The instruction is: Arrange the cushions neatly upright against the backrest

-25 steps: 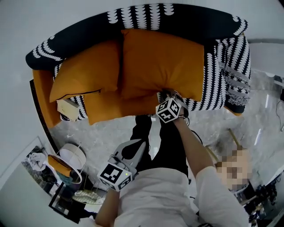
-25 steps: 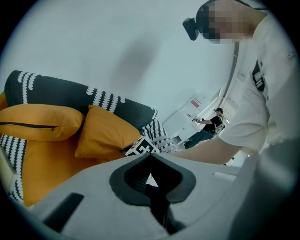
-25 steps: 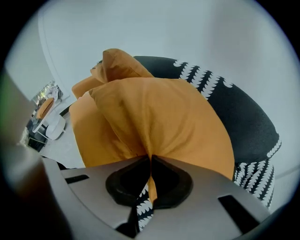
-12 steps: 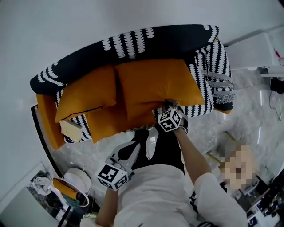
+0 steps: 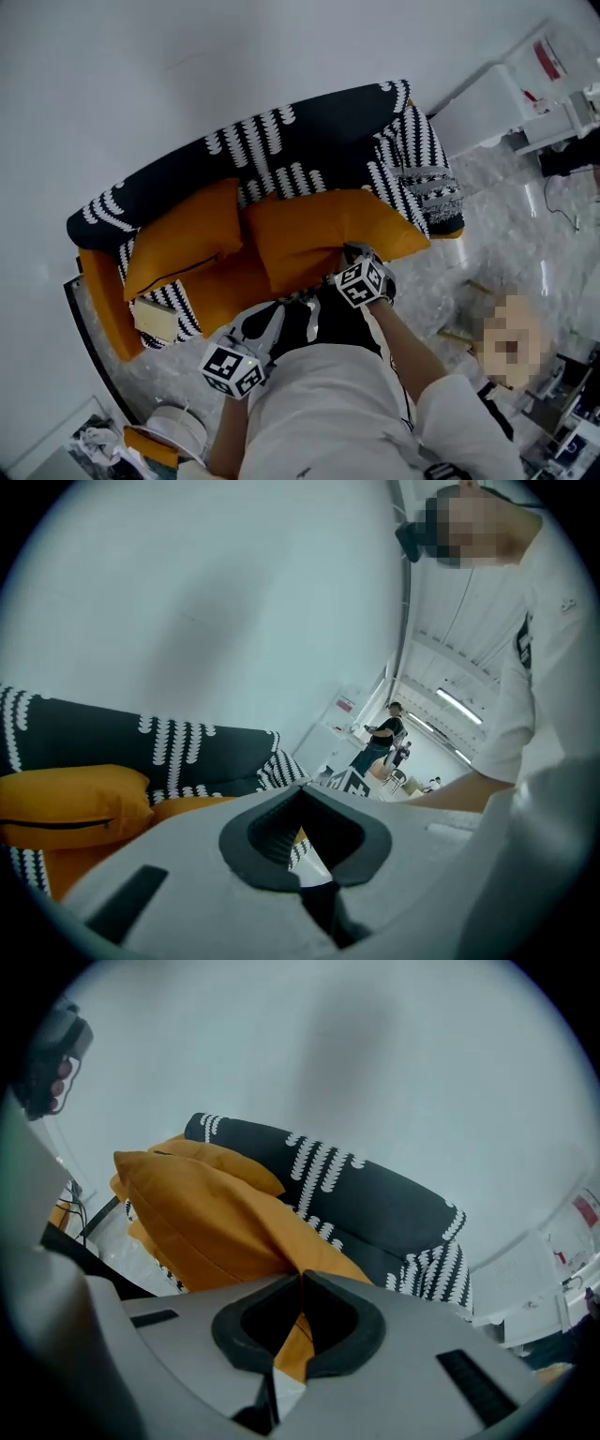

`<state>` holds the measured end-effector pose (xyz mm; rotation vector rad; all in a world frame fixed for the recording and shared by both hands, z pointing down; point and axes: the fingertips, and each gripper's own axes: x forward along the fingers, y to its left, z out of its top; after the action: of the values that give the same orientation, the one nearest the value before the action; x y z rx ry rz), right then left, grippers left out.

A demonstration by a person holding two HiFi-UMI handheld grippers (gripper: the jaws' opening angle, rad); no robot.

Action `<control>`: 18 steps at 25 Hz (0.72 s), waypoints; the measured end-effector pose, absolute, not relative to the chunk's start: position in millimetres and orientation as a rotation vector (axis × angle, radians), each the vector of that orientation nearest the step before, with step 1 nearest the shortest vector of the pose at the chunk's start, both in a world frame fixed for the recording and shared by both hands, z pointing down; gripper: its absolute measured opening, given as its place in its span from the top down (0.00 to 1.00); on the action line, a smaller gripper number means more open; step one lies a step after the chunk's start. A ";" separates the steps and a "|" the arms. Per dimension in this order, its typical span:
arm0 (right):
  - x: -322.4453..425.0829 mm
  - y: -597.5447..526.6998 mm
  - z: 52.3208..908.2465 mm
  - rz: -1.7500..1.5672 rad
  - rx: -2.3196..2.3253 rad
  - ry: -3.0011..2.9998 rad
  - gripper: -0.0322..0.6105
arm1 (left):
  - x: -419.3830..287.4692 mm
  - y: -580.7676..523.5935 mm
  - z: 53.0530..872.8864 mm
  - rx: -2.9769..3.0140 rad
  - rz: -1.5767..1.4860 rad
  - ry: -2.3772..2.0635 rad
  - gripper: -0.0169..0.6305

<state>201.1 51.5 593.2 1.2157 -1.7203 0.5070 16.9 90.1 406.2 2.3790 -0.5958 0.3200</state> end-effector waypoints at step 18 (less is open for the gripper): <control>262.8 119.4 490.5 0.622 1.532 -1.598 0.93 | 21.1 95.3 364.8 2.477 0.145 -0.405 0.96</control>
<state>262.8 119.4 490.5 1.5325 -1.5978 0.6219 21.1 95.3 364.8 2.4767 -0.4051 0.1454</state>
